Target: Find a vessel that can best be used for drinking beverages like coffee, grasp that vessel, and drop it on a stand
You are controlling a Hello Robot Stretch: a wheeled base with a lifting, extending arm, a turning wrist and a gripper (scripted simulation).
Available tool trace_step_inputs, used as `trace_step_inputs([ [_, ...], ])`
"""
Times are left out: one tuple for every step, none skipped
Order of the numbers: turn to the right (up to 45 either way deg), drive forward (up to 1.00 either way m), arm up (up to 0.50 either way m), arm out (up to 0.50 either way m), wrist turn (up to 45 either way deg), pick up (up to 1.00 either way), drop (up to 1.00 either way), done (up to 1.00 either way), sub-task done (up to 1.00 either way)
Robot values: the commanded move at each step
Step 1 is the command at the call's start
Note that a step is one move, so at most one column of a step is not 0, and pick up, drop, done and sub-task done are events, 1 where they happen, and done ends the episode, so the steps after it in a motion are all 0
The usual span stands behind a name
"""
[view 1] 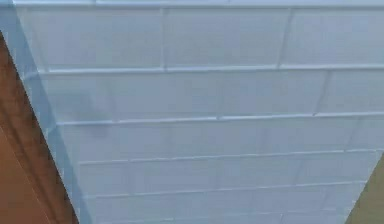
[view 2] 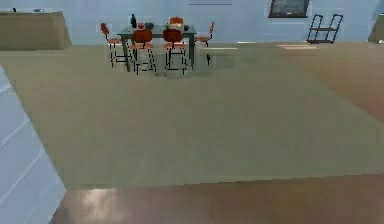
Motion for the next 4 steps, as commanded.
trace_step_inputs([
  [-45.0, 0.00, 0.00, 0.00, 0.0, 0.00, 0.00, 0.00, 0.00],
  [0.0, 0.10, 0.00, 0.00, 0.0, 0.00, 0.00, 0.00, 0.00],
  [-45.0, 0.00, 0.00, 0.00, 0.0, 0.00, 0.00, 0.00, 0.00],
  [-6.0, 0.00, 0.00, 0.00, 0.0, 0.00, 0.00, 0.00, 0.00],
])
